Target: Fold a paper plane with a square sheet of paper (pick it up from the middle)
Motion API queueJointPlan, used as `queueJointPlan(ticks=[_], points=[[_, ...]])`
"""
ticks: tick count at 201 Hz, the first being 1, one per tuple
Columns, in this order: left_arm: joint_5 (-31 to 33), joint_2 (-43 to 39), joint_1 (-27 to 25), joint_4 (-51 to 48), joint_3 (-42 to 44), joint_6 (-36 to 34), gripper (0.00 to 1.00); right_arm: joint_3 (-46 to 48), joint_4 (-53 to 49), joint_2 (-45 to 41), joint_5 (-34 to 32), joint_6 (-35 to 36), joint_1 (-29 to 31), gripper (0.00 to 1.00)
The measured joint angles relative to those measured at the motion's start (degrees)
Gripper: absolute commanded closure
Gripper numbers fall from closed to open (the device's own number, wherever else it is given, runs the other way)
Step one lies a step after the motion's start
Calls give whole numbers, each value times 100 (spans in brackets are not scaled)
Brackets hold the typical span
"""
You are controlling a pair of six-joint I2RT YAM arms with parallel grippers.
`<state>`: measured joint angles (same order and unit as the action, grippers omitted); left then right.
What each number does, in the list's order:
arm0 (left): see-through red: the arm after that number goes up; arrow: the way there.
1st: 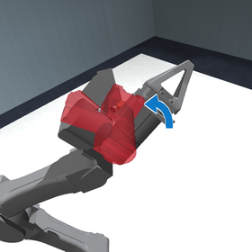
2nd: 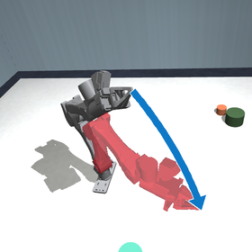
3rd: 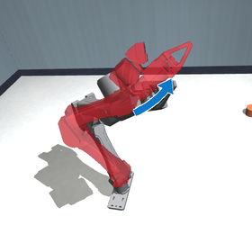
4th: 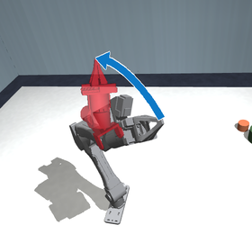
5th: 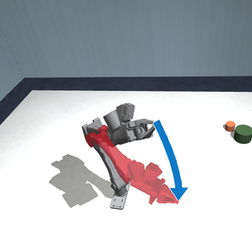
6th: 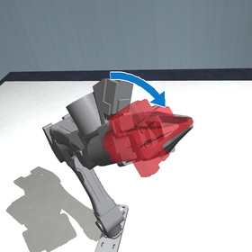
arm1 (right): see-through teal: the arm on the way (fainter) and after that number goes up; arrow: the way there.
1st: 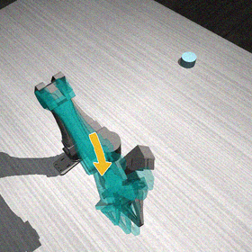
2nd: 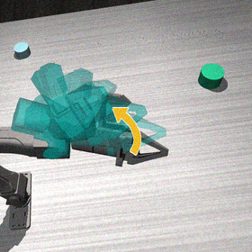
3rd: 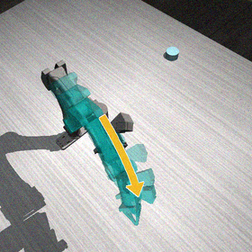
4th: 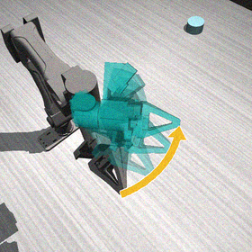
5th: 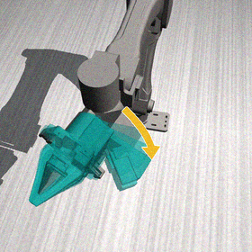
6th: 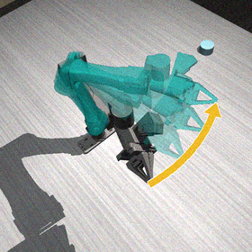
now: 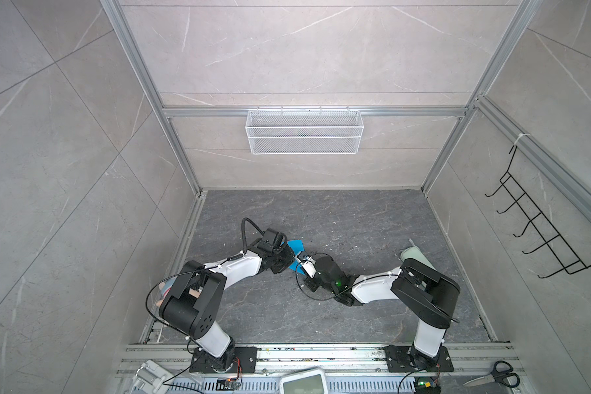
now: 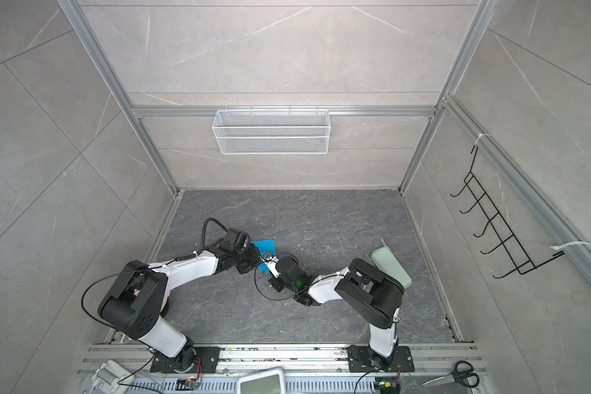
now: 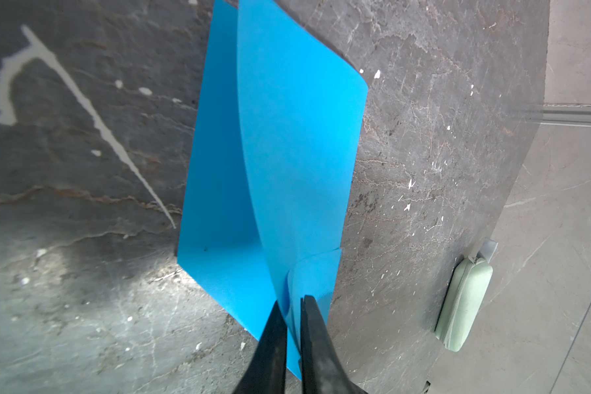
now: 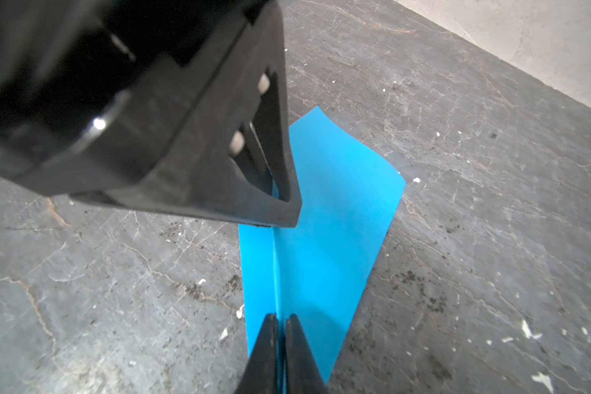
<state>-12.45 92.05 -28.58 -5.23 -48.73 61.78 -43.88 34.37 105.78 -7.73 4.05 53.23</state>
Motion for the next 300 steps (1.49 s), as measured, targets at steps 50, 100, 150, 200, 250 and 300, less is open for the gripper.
queueJointPlan(ticks=[50, 100, 150, 200, 250, 300], points=[[-83, -85, 214, -98, 0, 26, 65, 17, 98, 0, -22, 7, 0, 95], [-420, -92, 365, -85, 0, 31, 64, 144, 260, 0, 15, 7, 0, 95], [-629, -35, 367, -68, 0, 20, 70, 243, 393, 0, 142, 9, 0, 94], [-734, 48, 367, -76, 0, 11, 87, 264, 542, 0, 179, 22, 0, 84], [-756, 48, 367, -76, 0, 13, 94, 278, 597, 48, 212, -20, 0, 68], [-761, 46, 367, -76, 0, 20, 94, 168, 577, 278, 221, -20, 0, 69]])
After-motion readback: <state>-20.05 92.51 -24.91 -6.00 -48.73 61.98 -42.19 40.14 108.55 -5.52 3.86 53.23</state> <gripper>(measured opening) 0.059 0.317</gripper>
